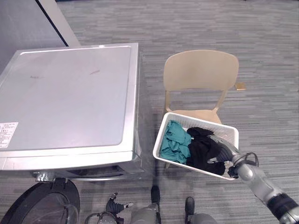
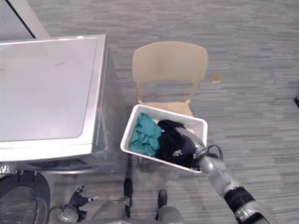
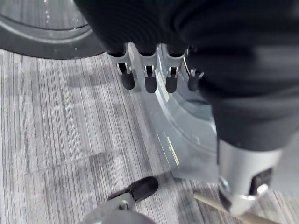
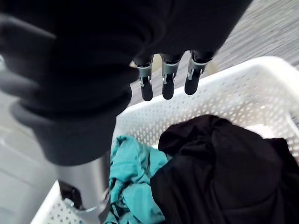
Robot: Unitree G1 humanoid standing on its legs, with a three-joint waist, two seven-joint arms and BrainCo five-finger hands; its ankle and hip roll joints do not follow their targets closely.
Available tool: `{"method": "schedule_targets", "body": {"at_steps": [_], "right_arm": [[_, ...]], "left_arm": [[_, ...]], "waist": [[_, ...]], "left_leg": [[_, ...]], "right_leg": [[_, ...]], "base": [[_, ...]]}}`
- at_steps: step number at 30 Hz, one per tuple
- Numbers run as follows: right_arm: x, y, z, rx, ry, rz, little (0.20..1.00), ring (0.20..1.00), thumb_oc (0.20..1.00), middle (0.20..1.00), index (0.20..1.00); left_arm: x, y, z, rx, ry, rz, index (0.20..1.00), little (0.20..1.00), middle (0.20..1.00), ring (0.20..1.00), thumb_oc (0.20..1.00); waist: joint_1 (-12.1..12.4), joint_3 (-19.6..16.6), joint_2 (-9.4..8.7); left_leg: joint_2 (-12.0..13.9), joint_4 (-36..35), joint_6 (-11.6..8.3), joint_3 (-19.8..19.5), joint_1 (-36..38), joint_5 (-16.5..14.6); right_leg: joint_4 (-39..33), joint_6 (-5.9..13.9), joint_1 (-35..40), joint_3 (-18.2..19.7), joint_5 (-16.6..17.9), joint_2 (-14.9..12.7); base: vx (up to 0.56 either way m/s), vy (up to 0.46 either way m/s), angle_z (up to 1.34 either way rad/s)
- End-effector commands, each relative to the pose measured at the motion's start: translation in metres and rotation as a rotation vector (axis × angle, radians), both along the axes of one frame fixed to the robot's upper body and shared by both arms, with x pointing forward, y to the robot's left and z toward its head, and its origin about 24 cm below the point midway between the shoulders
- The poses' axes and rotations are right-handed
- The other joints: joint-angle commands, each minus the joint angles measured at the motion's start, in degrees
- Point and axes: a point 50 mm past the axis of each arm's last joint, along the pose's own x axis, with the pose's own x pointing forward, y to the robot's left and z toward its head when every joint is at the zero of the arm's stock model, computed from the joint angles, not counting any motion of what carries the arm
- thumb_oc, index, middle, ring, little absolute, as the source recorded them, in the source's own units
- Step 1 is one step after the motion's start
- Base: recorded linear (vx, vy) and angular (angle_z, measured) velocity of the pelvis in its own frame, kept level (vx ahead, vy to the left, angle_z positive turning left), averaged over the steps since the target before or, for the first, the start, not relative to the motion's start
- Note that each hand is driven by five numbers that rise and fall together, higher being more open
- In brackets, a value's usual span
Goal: Grab the laundry basket,head to the washer,open it,put in the laundry and shut it.
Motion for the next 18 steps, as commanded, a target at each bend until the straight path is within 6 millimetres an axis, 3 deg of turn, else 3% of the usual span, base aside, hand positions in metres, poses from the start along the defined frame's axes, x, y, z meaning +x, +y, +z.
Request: {"method": "schedule_targets", "body": {"at_steps": [1, 7, 10, 16, 17, 18], "right_arm": [[0.033, 0.026, 0.017, -0.066, -0.107, 0.059, 1.0, 1.0, 1.0, 1.0, 1.0], [0.054, 0.041, 0.015, -0.127, -0.1, 0.046, 1.0, 1.0, 1.0, 1.0, 1.0], [0.073, 0.043, 0.029, -0.17, -0.139, 0.018, 1.0, 1.0, 1.0, 1.0, 1.0], [0.094, 0.03, 0.046, -0.19, -0.158, -0.104, 1.0, 1.0, 1.0, 1.0, 1.0], [0.096, 0.02, 0.047, -0.156, -0.136, -0.168, 0.457, 0.457, 0.457, 0.457, 0.457], [0.097, 0.017, 0.049, -0.105, -0.134, -0.201, 0.2, 0.2, 0.2, 0.2, 0.2]], "left_arm": [[0.017, 0.013, 0.011, 0.046, -0.078, 0.019, 1.0, 1.0, 1.0, 1.0, 1.0], [0.036, 0.013, 0.02, 0.043, -0.155, 0.043, 1.0, 1.0, 1.0, 1.0, 1.0], [0.048, 0.016, 0.027, 0.036, -0.205, 0.066, 1.0, 1.0, 1.0, 1.0, 1.0], [0.062, 0.017, 0.034, 0.036, -0.25, 0.07, 1.0, 1.0, 1.0, 1.0, 1.0], [0.066, 0.018, 0.037, 0.035, -0.262, 0.063, 1.0, 1.0, 1.0, 1.0, 1.0], [0.068, 0.018, 0.038, 0.034, -0.266, 0.058, 1.0, 1.0, 1.0, 1.0, 1.0]], "waist": [[3.7, 1.7, -1.45], [6.1, 4.9, -0.68], [8.4, 6.9, 0.23], [10.7, 9.2, 1.7], [11.4, 9.6, 2.31], [11.6, 9.8, 2.56]], "left_leg": [[1.2, 9.1, -1.22, -1.0, -4.9, -9.3], [0.9, 10.1, -1.13, -2.5, -10.1, -8.1], [0.8, 10.2, -1.38, -4.1, -14.0, -6.1], [0.7, 9.0, -2.11, -6.4, -18.2, -3.4], [0.5, 8.4, -2.53, -7.5, -19.3, -2.4], [0.5, 8.0, -2.72, -8.1, -19.6, -2.0]], "right_leg": [[6.3, 1.79, -5.6, 1.2, -4.0, -0.5], [8.8, 1.39, -11.5, 0.8, -3.3, -0.4], [10.7, 1.01, -16.0, -0.6, -3.1, -0.7], [12.3, 0.6, -20.4, -3.2, -3.2, -1.1], [12.5, 0.46, -21.3, -4.4, -3.4, -1.3], [12.7, 0.43, -21.5, -4.9, -3.6, -1.4]], "base": [[-0.08, 0.062, 0.1], [-0.1, 0.003, 0.07], [-0.12, -0.046, 0.12], [-0.09, -0.052, 0.19], [-0.09, -0.093, 0.42], [-0.06, -0.106, 0.65]]}}
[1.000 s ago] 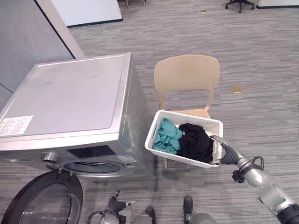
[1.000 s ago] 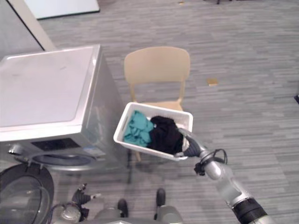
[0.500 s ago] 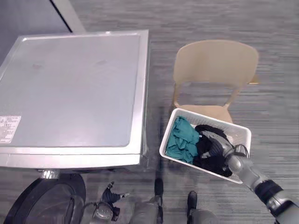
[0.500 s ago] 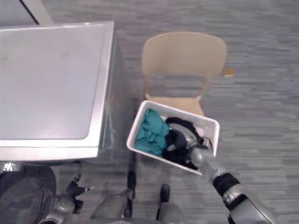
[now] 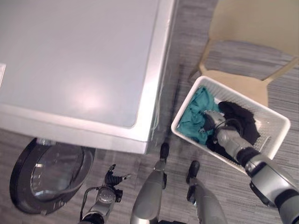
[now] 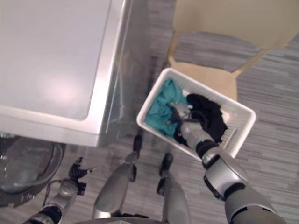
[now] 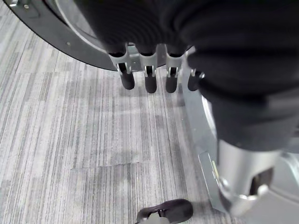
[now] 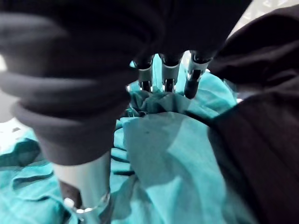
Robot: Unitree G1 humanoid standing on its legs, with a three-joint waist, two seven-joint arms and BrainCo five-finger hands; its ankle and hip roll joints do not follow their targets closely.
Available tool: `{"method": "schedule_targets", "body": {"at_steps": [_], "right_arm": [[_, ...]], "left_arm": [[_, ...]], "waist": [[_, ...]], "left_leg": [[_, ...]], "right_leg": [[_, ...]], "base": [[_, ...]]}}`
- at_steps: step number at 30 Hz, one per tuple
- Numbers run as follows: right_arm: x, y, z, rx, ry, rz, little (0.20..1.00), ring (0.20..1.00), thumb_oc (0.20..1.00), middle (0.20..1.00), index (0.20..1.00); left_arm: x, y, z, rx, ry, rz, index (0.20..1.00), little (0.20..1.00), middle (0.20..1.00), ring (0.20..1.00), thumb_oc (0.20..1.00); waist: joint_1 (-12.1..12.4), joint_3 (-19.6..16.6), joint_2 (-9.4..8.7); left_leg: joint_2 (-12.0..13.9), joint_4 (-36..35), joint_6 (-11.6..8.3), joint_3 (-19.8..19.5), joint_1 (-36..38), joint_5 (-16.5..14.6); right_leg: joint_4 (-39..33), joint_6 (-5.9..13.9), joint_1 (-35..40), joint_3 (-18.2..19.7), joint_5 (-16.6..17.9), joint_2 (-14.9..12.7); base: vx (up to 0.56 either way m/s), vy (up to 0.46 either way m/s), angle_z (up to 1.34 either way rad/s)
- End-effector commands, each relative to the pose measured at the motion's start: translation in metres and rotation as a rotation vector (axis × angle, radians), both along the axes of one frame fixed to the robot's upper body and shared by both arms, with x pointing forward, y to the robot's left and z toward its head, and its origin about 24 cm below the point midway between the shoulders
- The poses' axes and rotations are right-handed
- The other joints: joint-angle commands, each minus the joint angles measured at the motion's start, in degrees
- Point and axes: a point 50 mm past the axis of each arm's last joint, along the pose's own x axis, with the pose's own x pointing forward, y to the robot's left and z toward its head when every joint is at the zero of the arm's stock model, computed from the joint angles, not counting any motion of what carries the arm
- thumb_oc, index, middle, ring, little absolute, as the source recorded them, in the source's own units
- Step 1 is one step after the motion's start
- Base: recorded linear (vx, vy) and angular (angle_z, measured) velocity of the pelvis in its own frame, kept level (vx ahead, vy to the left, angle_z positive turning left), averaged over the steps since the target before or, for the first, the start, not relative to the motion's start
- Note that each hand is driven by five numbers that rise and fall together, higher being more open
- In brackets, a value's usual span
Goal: Grab the laundry basket,head to the washer,open it,put in the laundry and shut it.
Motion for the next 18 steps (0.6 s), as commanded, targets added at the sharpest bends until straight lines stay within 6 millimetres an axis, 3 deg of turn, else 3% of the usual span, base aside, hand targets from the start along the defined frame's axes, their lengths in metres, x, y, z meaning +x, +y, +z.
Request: {"method": "schedule_targets", "body": {"at_steps": [1, 2, 3, 6, 7, 13, 18], "right_arm": [[-0.009, -0.011, -0.01, 0.232, 0.035, -0.085, 0.2, 0.2, 0.2, 0.2, 0.2], [-0.009, -0.011, -0.01, 0.232, 0.035, -0.085, 0.2, 0.2, 0.2, 0.2, 0.2], [-0.013, -0.012, -0.01, 0.36, 0.014, -0.104, 0.2, 0.2, 0.2, 0.2, 0.2], [-0.018, -0.013, -0.01, 0.481, -0.006, -0.116, 0.2, 0.2, 0.2, 0.2, 0.2], [-0.023, -0.015, -0.007, 0.596, -0.037, -0.119, 0.2, 0.2, 0.2, 0.2, 0.2], [-0.05, -0.017, 0.009, 0.743, -0.134, -0.007, 0.2, 0.2, 0.2, 0.2, 0.2], [-0.074, -0.014, 0.024, 0.886, -0.174, 0.101, 0.2, 0.2, 0.2, 0.2, 0.2]], "left_arm": [[0.0, 0.01, 0.003, 0.015, -0.014, 0.032, 1.0, 1.0, 1.0, 1.0, 1.0], [0.0, 0.01, 0.003, 0.015, -0.014, 0.032, 1.0, 1.0, 1.0, 1.0, 1.0], [-0.004, 0.01, 0.0, 0.008, 0.007, 0.036, 1.0, 1.0, 1.0, 1.0, 1.0], [-0.008, 0.009, -0.002, 0.003, 0.022, 0.039, 1.0, 1.0, 1.0, 1.0, 1.0], [-0.011, 0.009, -0.004, -0.002, 0.035, 0.043, 1.0, 1.0, 1.0, 1.0, 1.0], [-0.02, 0.002, -0.01, -0.037, 0.064, 0.039, 1.0, 1.0, 1.0, 1.0, 1.0], [-0.04, 0.002, -0.018, -0.053, 0.121, 0.054, 1.0, 1.0, 1.0, 1.0, 1.0]], "waist": [[1.3, -1.3, -0.06], [1.3, -1.3, -0.05], [1.2, -1.4, -0.18], [0.9, -1.6, -0.34], [0.2, -2.0, -0.69], [-2.5, -5.2, -1.75], [-5.1, -8.8, -2.73]], "left_leg": [[-1.2, 1.8, -1.74, -1.5, -1.9, -3.1], [-1.2, 1.8, -1.75, -1.5, -1.9, -3.1], [-1.3, 1.0, -1.91, -2.0, -1.2, -2.8], [-1.4, 0.2, -2.01, -2.2, 0.0, -2.9], [-1.4, -0.6, -2.08, -2.2, 1.5, -3.0], [-1.3, -3.4, -2.15, -1.3, 7.7, -3.6], [-1.6, -3.9, -1.4, -0.2, 13.3, -5.5]], "right_leg": [[3.9, 1.78, -5.2, 0.0, -0.9, -3.6], [3.9, 1.78, -5.1, 0.0, -0.9, -3.6], [3.6, 1.83, -4.2, -0.5, -1.2, -3.5], [3.1, 1.85, -3.0, -0.7, -1.5, -3.5], [2.5, 1.89, -1.5, -0.9, -1.7, -3.4], [0.4, 2.33, 4.5, -1.3, -2.1, -3.4], [-1.4, 3.13, 10.0, -0.7, -2.0, -3.5]], "base": [[-0.02, -0.06, 0.57], [0.01, -0.061, 0.51], [0.02, -0.027, 0.33], [0.03, -0.012, 0.25], [0.02, 0.001, 0.03], [0.08, 0.012, 0.02], [0.1, 0.043, -0.04]]}}
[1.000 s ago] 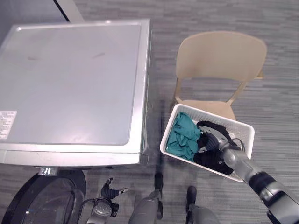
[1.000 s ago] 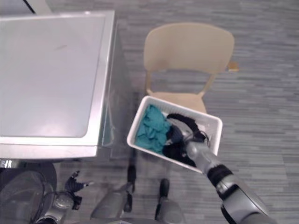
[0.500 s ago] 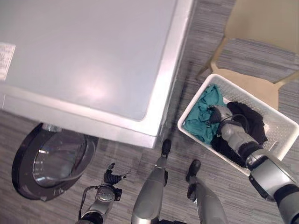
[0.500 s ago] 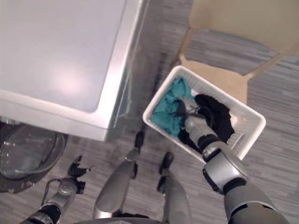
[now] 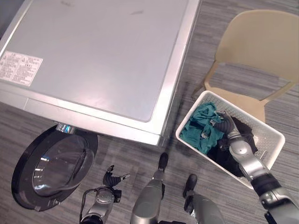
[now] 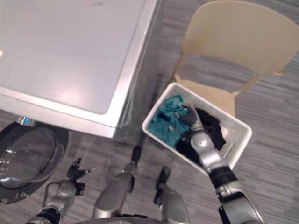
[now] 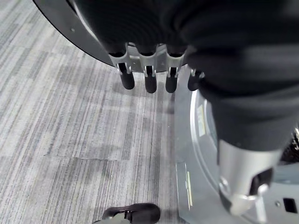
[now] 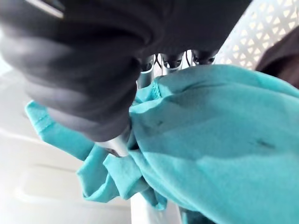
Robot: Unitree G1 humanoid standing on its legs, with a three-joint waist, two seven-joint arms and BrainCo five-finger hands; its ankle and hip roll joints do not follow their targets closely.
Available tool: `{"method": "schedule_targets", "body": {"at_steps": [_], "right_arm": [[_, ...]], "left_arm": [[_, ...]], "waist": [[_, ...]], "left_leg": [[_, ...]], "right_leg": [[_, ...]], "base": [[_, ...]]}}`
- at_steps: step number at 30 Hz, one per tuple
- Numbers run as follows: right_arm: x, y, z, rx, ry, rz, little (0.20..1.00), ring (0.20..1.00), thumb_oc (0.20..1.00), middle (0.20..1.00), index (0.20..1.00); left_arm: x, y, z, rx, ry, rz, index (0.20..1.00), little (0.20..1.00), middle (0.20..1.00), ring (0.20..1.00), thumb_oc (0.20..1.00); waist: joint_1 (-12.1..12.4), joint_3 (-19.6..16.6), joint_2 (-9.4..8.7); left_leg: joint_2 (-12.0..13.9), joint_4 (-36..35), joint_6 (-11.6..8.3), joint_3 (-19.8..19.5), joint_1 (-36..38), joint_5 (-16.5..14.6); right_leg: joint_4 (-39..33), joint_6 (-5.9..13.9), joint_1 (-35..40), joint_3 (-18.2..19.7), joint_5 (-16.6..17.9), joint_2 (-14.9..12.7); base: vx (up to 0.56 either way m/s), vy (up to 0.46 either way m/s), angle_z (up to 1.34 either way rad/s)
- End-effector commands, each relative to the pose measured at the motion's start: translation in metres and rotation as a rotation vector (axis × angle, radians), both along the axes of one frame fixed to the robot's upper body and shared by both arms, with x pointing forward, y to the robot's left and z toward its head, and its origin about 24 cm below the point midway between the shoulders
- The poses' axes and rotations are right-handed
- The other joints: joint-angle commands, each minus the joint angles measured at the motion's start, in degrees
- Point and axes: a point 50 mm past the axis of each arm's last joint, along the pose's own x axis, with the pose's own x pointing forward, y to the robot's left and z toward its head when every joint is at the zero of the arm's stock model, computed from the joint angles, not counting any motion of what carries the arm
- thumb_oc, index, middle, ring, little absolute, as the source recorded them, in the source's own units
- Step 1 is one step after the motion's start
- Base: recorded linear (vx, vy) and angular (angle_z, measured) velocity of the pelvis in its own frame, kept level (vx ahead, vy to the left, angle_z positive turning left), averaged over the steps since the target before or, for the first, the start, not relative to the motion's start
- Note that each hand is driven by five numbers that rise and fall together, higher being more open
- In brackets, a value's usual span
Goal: Grab the laundry basket,head to the washer,open it,put in the laundry and shut it.
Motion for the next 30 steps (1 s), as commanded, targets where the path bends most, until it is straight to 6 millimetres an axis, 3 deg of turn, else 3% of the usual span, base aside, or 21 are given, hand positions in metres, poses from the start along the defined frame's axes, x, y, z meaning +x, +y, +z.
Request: {"method": "schedule_targets", "body": {"at_steps": [1, 8, 11, 13, 16, 17, 18, 19, 21, 23, 26, 27, 28, 29, 30], "right_arm": [[-0.008, 0.006, 0.013, 0.085, -0.073, 0.101, 0.2, 0.2, 0.2, 0.2, 0.2], [-0.035, 0.014, 0.019, 0.257, -0.105, 0.194, 0.2, 0.2, 0.2, 0.2, 0.2], [-0.041, 0.018, 0.032, 0.298, -0.165, 0.239, 0.2, 0.2, 0.2, 0.2, 0.2], [-0.042, 0.022, 0.059, 0.343, -0.301, 0.27, 0.2, 0.2, 0.2, 0.2, 0.2], [-0.043, 0.024, 0.068, 0.34, -0.348, 0.265, 0.2, 0.2, 0.2, 0.2, 0.2], [-0.041, 0.025, 0.073, 0.35, -0.371, 0.258, 0.2, 0.2, 0.2, 0.2, 0.2], [-0.041, 0.025, 0.073, 0.35, -0.371, 0.258, 0.2, 0.2, 0.2, 0.2, 0.2], [-0.038, 0.027, 0.078, 0.394, -0.394, 0.257, 0.2, 0.2, 0.2, 0.2, 0.2], [-0.039, 0.028, 0.083, 0.392, -0.415, 0.262, 0.2, 0.2, 0.2, 0.2, 0.2], [-0.041, 0.031, 0.093, 0.372, -0.455, 0.287, 0.2, 0.2, 0.2, 0.2, 0.2], [-0.045, 0.042, 0.102, 0.386, -0.477, 0.354, 0.2, 0.2, 0.2, 0.2, 0.2], [-0.047, 0.048, 0.107, 0.391, -0.495, 0.395, 0.2, 0.2, 0.2, 0.2, 0.2], [-0.047, 0.048, 0.107, 0.391, -0.496, 0.396, 0.2, 0.2, 0.2, 0.2, 0.2], [-0.048, 0.053, 0.11, 0.402, -0.508, 0.424, 0.2, 0.2, 0.2, 0.2, 0.2], [-0.05, 0.067, 0.117, 0.423, -0.522, 0.501, 0.2, 0.2, 0.2, 0.2, 0.2]], "left_arm": [[-0.034, 0.001, -0.018, -0.006, 0.112, 0.022, 1.0, 1.0, 1.0, 1.0, 1.0], [-0.061, 0.005, -0.025, -0.042, 0.163, 0.08, 1.0, 1.0, 1.0, 1.0, 1.0], [-0.049, 0.007, -0.015, -0.034, 0.093, 0.057, 1.0, 1.0, 1.0, 1.0, 1.0], [-0.018, 0.014, 0.01, -0.018, -0.061, 0.042, 1.0, 1.0, 1.0, 1.0, 1.0], [-0.007, 0.012, 0.022, -0.031, -0.142, 0.047, 1.0, 1.0, 1.0, 1.0, 1.0], [0.001, 0.006, 0.034, -0.075, -0.222, 0.049, 1.0, 1.0, 1.0, 1.0, 1.0], [0.001, 0.006, 0.034, -0.075, -0.221, 0.049, 1.0, 1.0, 1.0, 1.0, 1.0], [0.003, 0.0, 0.042, -0.119, -0.275, 0.059, 1.0, 1.0, 1.0, 1.0, 1.0], [0.003, -0.004, 0.044, -0.149, -0.29, 0.059, 1.0, 1.0, 1.0, 1.0, 1.0], [0.012, -0.016, 0.061, -0.192, -0.379, 0.014, 1.0, 1.0, 1.0, 1.0, 1.0], [0.023, -0.028, 0.079, -0.194, -0.459, -0.094, 1.0, 1.0, 1.0, 1.0, 1.0], [0.03, -0.034, 0.089, -0.19, -0.501, -0.147, 1.0, 1.0, 1.0, 1.0, 1.0], [0.03, -0.034, 0.089, -0.19, -0.501, -0.147, 1.0, 1.0, 1.0, 1.0, 1.0], [0.034, -0.039, 0.095, -0.187, -0.527, -0.186, 1.0, 1.0, 1.0, 1.0, 1.0], [0.046, -0.056, 0.111, -0.164, -0.589, -0.306, 1.0, 1.0, 1.0, 1.0, 1.0]], "waist": [[-1.0, -7.7, -1.33], [-2.7, -12.5, -2.34], [-2.9, -11.5, -2.33], [-2.7, -10.8, -2.55], [-1.6, -12.1, -3.07], [-0.2, -13.0, -3.53], [-0.2, -12.9, -3.62], [1.1, -12.6, -2.99], [1.4, -12.4, -2.31], [0.4, -10.4, -1.89], [-0.9, -10.2, -2.62], [-1.5, -10.4, -3.29], [-1.6, -10.5, -3.21], [-2.0, -10.6, -3.71], [-3.2, -11.6, -4.04]], "left_leg": [[-0.2, 2.0, -0.78, 3.1, 1.6, -7.4], [-0.2, 2.8, 0.92, 6.0, 8.4, -10.9], [0.7, 4.1, 1.21, 6.0, 8.4, -10.7], [0.9, 6.2, 1.09, 4.3, 4.4, -8.6], [1.0, 6.1, 0.29, 3.0, 1.9, -6.9], [1.4, 5.6, -1.2, 2.1, -1.0, -4.6], [1.3, 5.5, -1.21, 2.1, -0.9, -4.6], [2.6, 4.4, -4.01, 1.7, -3.9, -0.5], [3.1, 3.1, -4.42, 1.5, -4.8, 0.4], [2.7, 1.1, -4.4, 3.3, -4.8, -2.2], [2.3, 7.0, -2.69, 4.5, -2.8, -5.7], [1.8, 10.5, -2.12, 4.6, -1.6, -8.6], [1.9, 10.7, -2.12, 4.5, -1.8, -8.7], [1.6, 13.3, -1.99, 4.7, -0.7, -10.7], [1.6, 15.2, -1.86, 5.4, 4.0, -15.0]], "right_leg": [[1.8, 2.87, -2.5, 2.8, -0.4, -2.8], [0.8, 4.04, 2.5, 6.5, 0.5, -2.5], [6.9, 3.94, 1.4, 9.3, -1.0, -1.2], [17.7, 3.85, 1.6, 14.2, -2.7, 1.1], [18.2, 3.76, 3.9, 16.7, -2.1, 1.6], [12.2, 1.85, 8.4, 18.9, -7.4, 3.0], [12.1, 1.84, 8.6, 18.9, -7.4, 2.9], [6.9, 0.28, 9.2, 18.5, -9.3, 4.5], [5.3, -0.48, 8.7, 18.1, -9.8, 5.4], [4.4, -0.84, 7.4, 15.2, -8.3, 5.3], [2.8, -0.43, 6.1, 12.4, -5.5, 3.4], [2.2, -0.41, 5.3, 11.7, -4.4, 2.5], [2.1, -0.41, 5.3, 11.6, -4.3, 2.6], [1.8, -0.4, 4.8, 11.2, -4.0, 2.0], [1.6, -0.39, 3.8, 10.2, -3.4, 1.4]], "base": [[0.09, 0.087, -0.15], [0.09, 0.082, -0.33], [-0.16, -0.012, -0.31], [-0.46, -0.174, 0.12], [-0.31, -0.289, 0.72], [-0.17, -0.204, 0.24], [-0.42, -0.439, 0.46], [-0.25, -0.238, 0.49], [-0.37, -0.27, 0.49], [-0.46, -0.225, 0.64], [-0.31, -0.055, 0.96], [-0.2, -0.028, 0.61], [-0.18, -0.035, 0.4], [-0.15, -0.012, 0.51], [-0.15, -0.013, 0.41]]}}
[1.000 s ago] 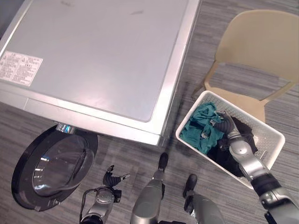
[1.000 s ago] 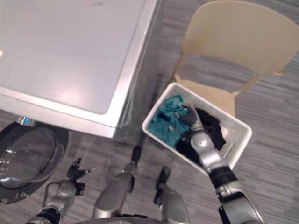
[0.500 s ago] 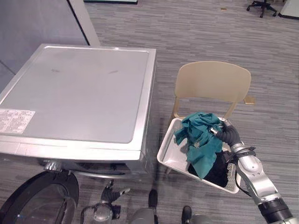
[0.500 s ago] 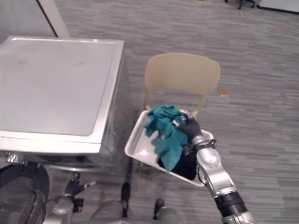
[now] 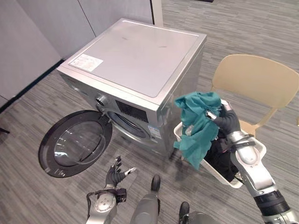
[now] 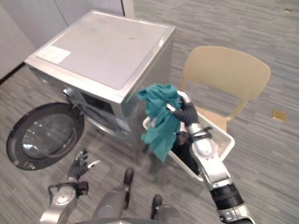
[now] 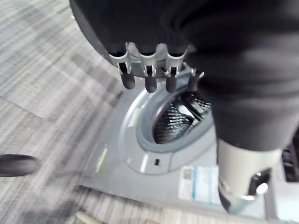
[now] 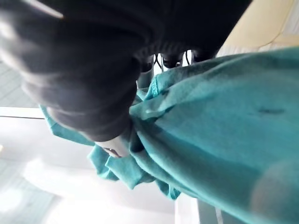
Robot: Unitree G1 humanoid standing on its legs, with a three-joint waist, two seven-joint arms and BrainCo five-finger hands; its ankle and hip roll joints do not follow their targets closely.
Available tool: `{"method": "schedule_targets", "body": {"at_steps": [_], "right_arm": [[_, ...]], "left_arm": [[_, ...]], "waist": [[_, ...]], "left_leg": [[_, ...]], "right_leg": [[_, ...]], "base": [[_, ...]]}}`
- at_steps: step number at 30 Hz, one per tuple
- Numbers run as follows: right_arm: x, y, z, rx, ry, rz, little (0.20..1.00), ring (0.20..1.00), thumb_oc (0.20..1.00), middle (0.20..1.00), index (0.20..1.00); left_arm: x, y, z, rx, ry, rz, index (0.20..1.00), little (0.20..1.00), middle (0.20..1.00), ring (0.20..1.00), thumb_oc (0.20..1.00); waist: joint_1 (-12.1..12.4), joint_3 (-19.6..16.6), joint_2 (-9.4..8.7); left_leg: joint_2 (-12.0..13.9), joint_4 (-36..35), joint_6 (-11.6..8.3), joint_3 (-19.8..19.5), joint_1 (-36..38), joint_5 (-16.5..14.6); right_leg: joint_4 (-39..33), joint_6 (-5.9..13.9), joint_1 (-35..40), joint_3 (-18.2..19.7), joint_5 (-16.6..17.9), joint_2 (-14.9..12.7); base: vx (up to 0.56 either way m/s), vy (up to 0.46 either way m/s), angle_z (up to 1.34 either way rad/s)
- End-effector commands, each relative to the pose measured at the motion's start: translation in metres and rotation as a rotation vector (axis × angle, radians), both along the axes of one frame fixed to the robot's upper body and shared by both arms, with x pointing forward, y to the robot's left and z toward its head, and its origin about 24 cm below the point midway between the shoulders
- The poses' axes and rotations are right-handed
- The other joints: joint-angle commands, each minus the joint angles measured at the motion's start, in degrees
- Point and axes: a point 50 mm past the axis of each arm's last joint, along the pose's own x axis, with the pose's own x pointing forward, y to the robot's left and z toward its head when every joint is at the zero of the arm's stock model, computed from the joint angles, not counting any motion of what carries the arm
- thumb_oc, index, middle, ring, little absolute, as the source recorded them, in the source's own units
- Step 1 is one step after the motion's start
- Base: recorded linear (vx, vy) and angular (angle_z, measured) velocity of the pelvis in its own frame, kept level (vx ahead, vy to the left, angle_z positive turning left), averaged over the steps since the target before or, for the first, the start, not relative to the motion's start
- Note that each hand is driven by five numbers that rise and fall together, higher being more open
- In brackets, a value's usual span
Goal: Grab the laundry basket,head to the washer,open it,put in the laundry and shut it.
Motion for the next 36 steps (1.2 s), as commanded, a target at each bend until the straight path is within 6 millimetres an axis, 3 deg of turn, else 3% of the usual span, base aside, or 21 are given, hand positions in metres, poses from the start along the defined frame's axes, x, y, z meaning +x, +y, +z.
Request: {"method": "schedule_targets", "body": {"at_steps": [1, 3, 5, 6, 10, 12, 16, 17, 18, 19, 20, 21, 24, 25, 28, 30, 31, 32, 34, 36], "right_arm": [[-0.009, 0.016, 0.047, 0.104, -0.232, 0.131, 0.2, 0.2, 0.2, 0.2, 0.2], [-0.014, 0.036, 0.058, 0.15, -0.276, 0.224, 0.2, 0.2, 0.2, 0.2, 0.2], [-0.015, 0.042, 0.06, 0.16, -0.279, 0.248, 0.2, 0.2, 0.2, 0.2, 0.2], [-0.016, 0.053, 0.065, 0.184, -0.291, 0.298, 0.2, 0.2, 0.2, 0.2, 0.2], [-0.021, 0.073, 0.074, 0.224, -0.31, 0.391, 0.2, 0.2, 0.2, 0.2, 0.2], [-0.025, 0.089, 0.077, 0.278, -0.292, 0.478, 0.2, 0.2, 0.2, 0.2, 0.2], [-0.026, 0.098, 0.074, 0.313, -0.253, 0.524, 0.2, 0.2, 0.2, 0.2, 0.2], [-0.027, 0.101, 0.072, 0.323, -0.233, 0.542, 0.2, 0.2, 0.2, 0.2, 0.2], [-0.027, 0.099, 0.064, 0.322, -0.198, 0.543, 0.2, 0.2, 0.2, 0.2, 0.2], [-0.026, 0.098, 0.06, 0.316, -0.181, 0.538, 0.31, 0.31, 0.31, 0.31, 0.31], [-0.025, 0.095, 0.055, 0.298, -0.165, 0.522, 0.611, 0.611, 0.611, 0.611, 0.611], [-0.024, 0.091, 0.052, 0.277, -0.154, 0.503, 1.0, 1.0, 1.0, 1.0, 1.0], [-0.021, 0.081, 0.04, 0.234, -0.114, 0.451, 1.0, 1.0, 1.0, 1.0, 1.0], [-0.02, 0.066, 0.027, 0.165, -0.085, 0.371, 1.0, 1.0, 1.0, 1.0, 1.0], [-0.02, 0.05, 0.014, 0.093, -0.053, 0.29, 1.0, 1.0, 1.0, 1.0, 1.0], [-0.021, 0.013, -0.018, -0.092, 0.043, 0.121, 1.0, 1.0, 1.0, 1.0, 1.0], [-0.022, 0.013, -0.018, -0.092, 0.044, 0.121, 1.0, 1.0, 1.0, 1.0, 1.0], [-0.025, -0.009, -0.039, -0.179, 0.129, 0.034, 1.0, 1.0, 1.0, 1.0, 1.0], [-0.031, -0.031, -0.065, -0.266, 0.242, -0.046, 1.0, 1.0, 1.0, 1.0, 1.0], [-0.035, -0.04, -0.075, -0.312, 0.286, -0.077, 1.0, 1.0, 1.0, 1.0, 1.0]], "left_arm": [[0.037, -0.014, 0.047, 0.096, -0.251, -0.168, 1.0, 1.0, 1.0, 1.0, 1.0], [0.049, -0.043, 0.066, 0.116, -0.353, -0.287, 1.0, 1.0, 1.0, 1.0, 1.0], [0.052, -0.052, 0.07, 0.12, -0.374, -0.317, 1.0, 1.0, 1.0, 1.0, 1.0], [0.057, -0.072, 0.076, 0.11, -0.41, -0.389, 1.0, 1.0, 1.0, 1.0, 1.0], [0.062, -0.092, 0.086, 0.104, -0.459, -0.442, 1.0, 1.0, 1.0, 1.0, 1.0], [0.072, -0.112, 0.093, 0.11, -0.495, -0.467, 1.0, 1.0, 1.0, 1.0, 1.0], [0.083, -0.126, 0.099, 0.14, -0.524, -0.469, 1.0, 1.0, 1.0, 1.0, 1.0], [0.086, -0.128, 0.101, 0.157, -0.538, -0.467, 0.25, 0.25, 0.25, 0.25, 0.25], [0.089, -0.126, 0.105, 0.164, -0.558, -0.444, 0.2, 0.2, 0.2, 0.2, 0.2], [0.089, -0.123, 0.106, 0.164, -0.558, -0.432, 0.2, 0.2, 0.2, 0.2, 0.2], [0.09, -0.117, 0.106, 0.162, -0.558, -0.413, 0.2, 0.2, 0.2, 0.2, 0.2], [0.089, -0.112, 0.106, 0.156, -0.552, -0.393, 0.2, 0.2, 0.2, 0.2, 0.2], [0.087, -0.1, 0.104, 0.151, -0.543, -0.361, 0.2, 0.2, 0.2, 0.2, 0.2], [0.081, -0.083, 0.101, 0.151, -0.522, -0.319, 0.2, 0.2, 0.2, 0.2, 0.2], [0.074, -0.066, 0.095, 0.152, -0.492, -0.28, 0.2, 0.2, 0.2, 0.2, 0.2], [0.057, -0.037, 0.077, 0.108, -0.399, -0.218, 0.2, 0.2, 0.2, 0.2, 0.2], [0.056, -0.037, 0.077, 0.107, -0.398, -0.218, 0.2, 0.2, 0.2, 0.2, 0.2], [0.046, -0.021, 0.063, 0.074, -0.323, -0.167, 0.2, 0.2, 0.2, 0.2, 0.2], [0.033, -0.004, 0.047, 0.076, -0.238, -0.119, 0.2, 0.2, 0.2, 0.2, 0.2], [0.027, 0.003, 0.039, 0.075, -0.197, -0.093, 0.2, 0.2, 0.2, 0.2, 0.2]], "waist": [[-2.4, -2.4, -2.42], [-4.6, -4.9, -1.42], [-5.1, -5.5, -1.28], [-5.7, -6.8, -1.35], [-6.0, -7.9, -1.52], [-6.3, -8.7, -1.93], [-6.6, -9.0, -2.18], [-6.7, -9.2, -2.23], [-6.9, -9.3, -2.18], [-7.0, -9.4, -2.18], [-7.0, -9.5, -2.18], [-7.0, -9.5, -2.13], [-7.0, -9.7, -1.95], [-7.0, -9.7, -1.82], [-7.0, -9.8, -1.71], [-6.9, -9.6, -1.52], [-6.9, -9.7, -1.51], [-6.8, -9.3, -1.48], [-6.7, -9.2, -1.39], [-6.7, -9.2, -1.36]], "left_leg": [[-1.2, 0.1, 0.32, 1.9, 6.2, -4.4], [0.1, -5.7, 0.48, 4.1, 10.5, -2.9], [-0.2, -8.6, 0.65, 3.6, 11.7, -2.4], [-0.7, -11.7, 0.52, 3.4, 13.3, -1.7], [-0.9, -14.7, 0.69, 3.5, 15.5, -1.1], [-0.8, -15.4, 0.87, 3.8, 16.2, -1.1], [-0.7, -15.6, 1.02, 4.2, 16.7, -1.1], [-0.7, -15.6, 1.13, 4.3, 16.9, -1.2], [-0.7, -15.6, 1.37, 4.5, 17.4, -1.4], [-0.6, -15.6, 1.42, 4.7, 17.5, -1.4], [-0.6, -15.6, 1.47, 4.8, 17.6, -1.5], [-0.5, -15.6, 1.49, 4.9, 17.8, -1.5], [-0.4, -15.6, 1.51, 5.1, 18.1, -1.5], [-0.4, -15.6, 1.51, 5.2, 18.2, -1.6], [-0.4, -15.6, 1.52, 5.2, 18.3, -1.5], [-0.4, -15.5, 1.45, 4.9, 18.2, -1.2], [-0.4, -15.5, 1.45, 4.9, 18.2, -1.2], [-0.4, -15.4, 1.4, 4.8, 18.4, -1.3], [-0.4, -15.3, 1.38, 4.6, 17.9, -0.9], [-0.4, -15.2, 1.37, 4.4, 17.8, -0.9]], "right_leg": [[-5.9, 9.13, 5.2, 2.6, -2.2, -2.1], [-6.7, 9.53, 5.2, 0.9, -2.0, -1.3], [-6.9, 9.66, 5.4, 0.7, -1.8, -1.2], [-7.3, 9.93, 6.2, 0.2, -1.5, -1.1], [-7.8, 10.13, 7.5, 0.5, -1.3, -1.1], [-7.8, 10.3, 8.1, 1.0, -1.3, -1.2], [-7.7, 10.43, 8.4, 1.4, -1.2, -1.2], [-7.7, 10.48, 8.5, 1.5, -1.2, -1.3], [-7.7, 10.55, 8.7, 2.0, -1.0, -1.3], [-7.7, 10.58, 8.8, 2.1, -1.0, -1.3], [-7.8, 10.64, 8.9, 2.2, -1.0, -1.3], [-7.8, 10.63, 9.0, 2.4, -1.0, -1.3], [-7.9, 10.67, 9.1, 2.6, -0.9, -1.3], [-8.1, 10.77, 9.3, 2.8, -0.9, -1.4], [-8.2, 10.8, 9.5, 2.8, -0.9, -1.4], [-8.5, 10.97, 9.7, 2.5, -0.9, -1.5], [-8.5, 10.97, 9.7, 2.5, -0.9, -1.5], [-8.4, 11.05, 9.9, 2.2, -1.2, -1.5], [-8.7, 11.13, 9.7, 2.0, -0.9, -1.6], [-8.7, 11.17, 9.7, 1.8, -0.9, -1.6]], "base": [[-0.07, 0.054, 0.46], [0.02, 0.091, 0.35], [0.04, 0.084, 0.5], [0.08, 0.12, 0.33], [0.04, 0.071, -0.1], [0.03, 0.059, -0.12], [0.01, 0.011, -0.03], [0.0, 0.0, 0.0], [0.04, 0.007, -0.06], [0.03, -0.003, -0.08], [0.02, -0.01, -0.13], [0.01, -0.007, -0.16], [0.01, -0.003, -0.13], [0.02, -0.012, -0.05], [0.01, -0.005, -0.01], [0.01, -0.012, 0.02], [0.0, 0.0, 0.0], [0.0, 0.0, 0.0], [-0.01, -0.023, 0.04], [0.0, -0.007, 0.02]]}}
